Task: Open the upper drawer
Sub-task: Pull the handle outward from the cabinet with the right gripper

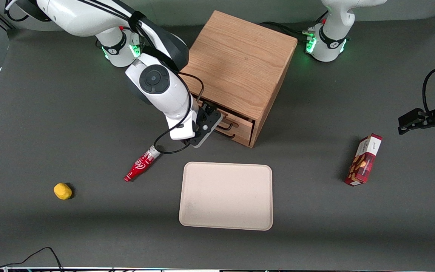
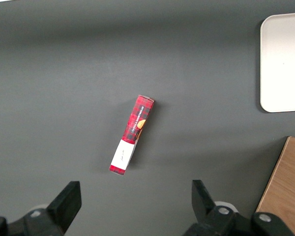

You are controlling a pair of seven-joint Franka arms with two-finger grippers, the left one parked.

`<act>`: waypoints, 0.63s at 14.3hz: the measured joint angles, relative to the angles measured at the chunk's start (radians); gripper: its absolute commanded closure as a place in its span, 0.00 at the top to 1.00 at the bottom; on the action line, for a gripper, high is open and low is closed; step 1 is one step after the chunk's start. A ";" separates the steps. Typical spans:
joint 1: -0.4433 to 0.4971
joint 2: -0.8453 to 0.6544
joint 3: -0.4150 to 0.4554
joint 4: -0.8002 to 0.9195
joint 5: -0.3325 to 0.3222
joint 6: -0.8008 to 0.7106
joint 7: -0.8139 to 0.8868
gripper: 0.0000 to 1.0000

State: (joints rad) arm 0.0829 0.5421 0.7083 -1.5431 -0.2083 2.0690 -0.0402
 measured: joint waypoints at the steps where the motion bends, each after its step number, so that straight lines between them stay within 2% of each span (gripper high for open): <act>1: -0.001 0.000 -0.001 0.001 0.000 0.000 0.000 1.00; 4: -0.005 0.000 -0.004 0.008 0.013 -0.012 0.000 1.00; 7: -0.011 -0.009 -0.008 0.031 0.068 -0.053 -0.025 1.00; 9: -0.021 -0.014 -0.008 0.038 0.080 -0.065 -0.041 1.00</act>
State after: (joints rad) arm 0.0623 0.5283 0.7003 -1.5048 -0.1282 2.0044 -0.0815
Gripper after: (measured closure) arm 0.000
